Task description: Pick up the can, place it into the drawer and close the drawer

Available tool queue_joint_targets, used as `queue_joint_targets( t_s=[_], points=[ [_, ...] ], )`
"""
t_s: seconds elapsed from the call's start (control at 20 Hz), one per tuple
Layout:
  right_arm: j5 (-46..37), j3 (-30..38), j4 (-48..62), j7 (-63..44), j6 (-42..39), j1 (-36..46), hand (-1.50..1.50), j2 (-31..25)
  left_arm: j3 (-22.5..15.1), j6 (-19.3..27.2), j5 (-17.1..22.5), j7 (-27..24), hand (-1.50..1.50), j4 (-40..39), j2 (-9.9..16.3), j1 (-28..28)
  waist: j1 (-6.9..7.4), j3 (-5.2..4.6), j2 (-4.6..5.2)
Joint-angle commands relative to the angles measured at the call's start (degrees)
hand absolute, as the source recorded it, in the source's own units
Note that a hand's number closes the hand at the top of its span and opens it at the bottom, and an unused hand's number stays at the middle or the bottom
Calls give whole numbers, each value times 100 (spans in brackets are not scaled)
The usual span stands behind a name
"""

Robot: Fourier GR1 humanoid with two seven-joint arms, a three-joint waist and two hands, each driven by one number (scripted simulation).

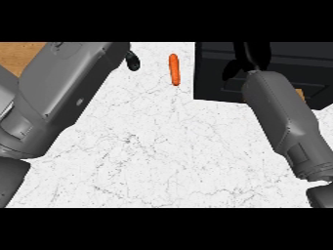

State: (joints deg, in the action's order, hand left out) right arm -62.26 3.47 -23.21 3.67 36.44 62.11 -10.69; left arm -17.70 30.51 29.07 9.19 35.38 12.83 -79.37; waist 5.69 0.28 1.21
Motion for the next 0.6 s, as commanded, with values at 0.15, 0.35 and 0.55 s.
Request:
queue_joint_targets(
  t_s=[0.15, 0.35, 0.55],
  points=[
    [311, 394, 289, 157, 169, 714, -150, 21, 2, -375, 23, 211, -150, 547, 482, 335, 181, -21, 16],
    [840, 786, 126, 715, -11, 836, -150, 84, -24, -192, 34, 296, -150, 845, 391, 596, 128, -14, -29],
    [920, 902, 276, 1016, -15, 752, -150, 36, -69, -164, 4, 269, -150, 1305, 522, 1040, 96, -19, -62]
  ],
)
